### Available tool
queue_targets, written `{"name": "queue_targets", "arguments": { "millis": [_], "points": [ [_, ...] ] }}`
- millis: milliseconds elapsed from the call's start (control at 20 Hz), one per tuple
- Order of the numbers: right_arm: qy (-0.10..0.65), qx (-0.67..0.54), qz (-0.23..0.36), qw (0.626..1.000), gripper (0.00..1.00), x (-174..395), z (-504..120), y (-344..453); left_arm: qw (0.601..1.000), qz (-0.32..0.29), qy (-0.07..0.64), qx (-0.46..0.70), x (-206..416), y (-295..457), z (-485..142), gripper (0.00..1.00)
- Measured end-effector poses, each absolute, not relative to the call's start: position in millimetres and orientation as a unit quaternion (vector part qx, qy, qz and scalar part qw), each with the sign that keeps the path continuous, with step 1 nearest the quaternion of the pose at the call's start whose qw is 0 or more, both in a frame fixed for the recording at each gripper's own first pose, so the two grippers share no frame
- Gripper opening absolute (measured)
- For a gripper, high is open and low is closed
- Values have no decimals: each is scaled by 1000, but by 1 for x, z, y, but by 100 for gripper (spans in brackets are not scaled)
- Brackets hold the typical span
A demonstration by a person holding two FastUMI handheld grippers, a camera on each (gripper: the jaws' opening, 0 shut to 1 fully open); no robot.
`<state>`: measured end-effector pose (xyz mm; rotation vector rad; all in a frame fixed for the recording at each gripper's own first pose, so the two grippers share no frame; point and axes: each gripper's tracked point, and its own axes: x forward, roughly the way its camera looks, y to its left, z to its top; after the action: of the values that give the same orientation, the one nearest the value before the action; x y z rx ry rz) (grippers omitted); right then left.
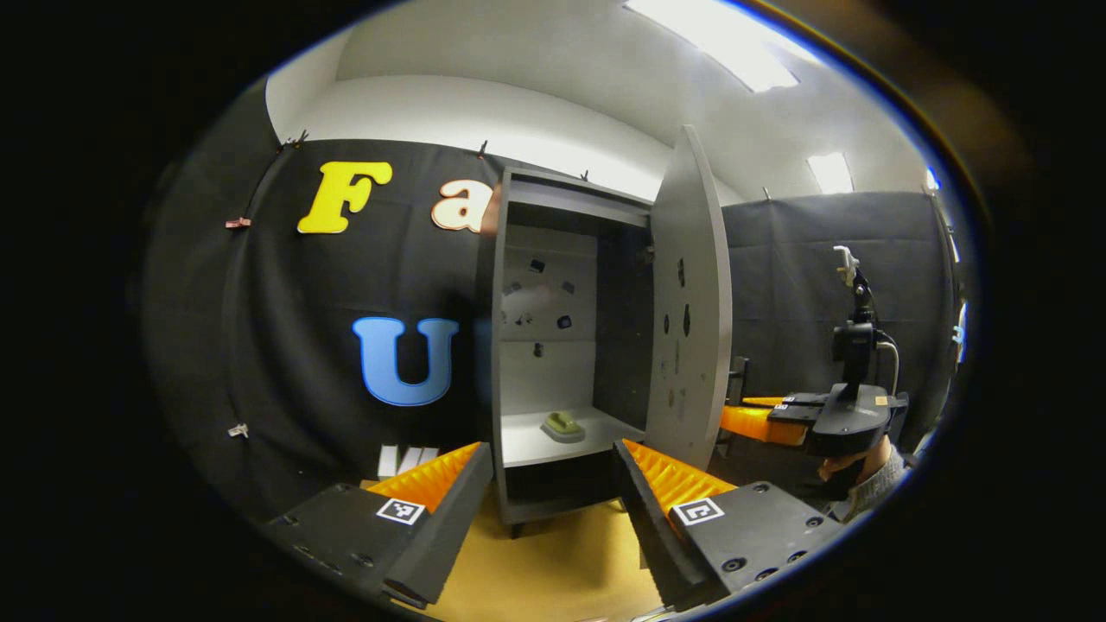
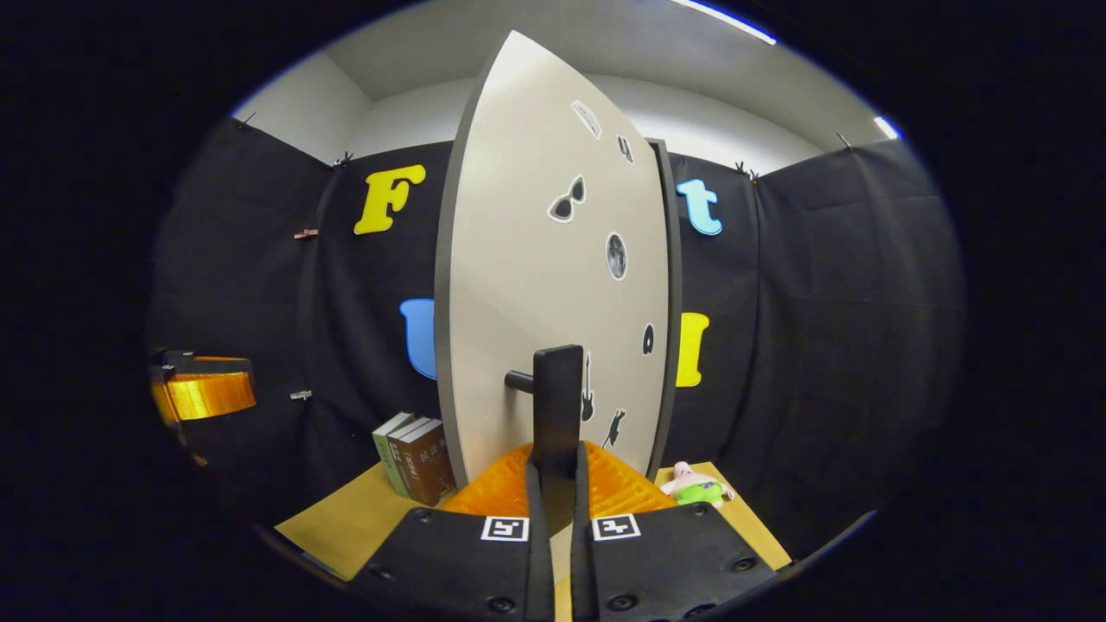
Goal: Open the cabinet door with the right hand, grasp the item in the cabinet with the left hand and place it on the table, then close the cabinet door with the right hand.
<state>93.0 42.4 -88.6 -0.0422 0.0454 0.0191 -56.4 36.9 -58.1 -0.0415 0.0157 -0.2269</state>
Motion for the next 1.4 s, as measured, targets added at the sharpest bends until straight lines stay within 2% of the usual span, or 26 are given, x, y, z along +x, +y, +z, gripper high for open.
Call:
{"name": "queue_targets", "arguments": {
  "millis": [50,250,350,550,800,850,950,1200,1250,1300,1400],
  "points": [
    [26,-17,10,999,12,92,-90,38,992,-123,12,-27,-50,27,-59,92],
    [27,-12,17,999,12,88,-86,14,990,-135,12,-37,-18,-3,-55,85],
    [22,-24,10,999,11,84,-88,6,989,-141,11,-35,-2,-21,-54,89],
    [14,-38,-7,999,11,85,-85,-20,987,-153,8,-43,33,-55,-55,89],
    [8,-61,-14,998,10,76,-82,-73,988,-147,13,-35,60,-85,-59,89],
    [7,-63,-15,998,10,75,-81,-80,989,-144,13,-34,64,-91,-59,85],
    [3,-62,-17,998,10,75,-81,-98,989,-142,14,-36,73,-101,-59,89],
    [-10,-14,25,1000,6,74,-76,-108,990,-135,21,-24,88,-121,-60,89],
    [-14,-16,34,999,7,73,-74,-107,991,-133,22,-23,89,-125,-62,89],
    [-18,-19,40,999,9,71,-72,-110,991,-132,22,-22,90,-127,-62,84],
    [-25,-12,51,998,10,64,-68,-113,992,-125,21,-19,93,-125,-61,85]
  ]
}}
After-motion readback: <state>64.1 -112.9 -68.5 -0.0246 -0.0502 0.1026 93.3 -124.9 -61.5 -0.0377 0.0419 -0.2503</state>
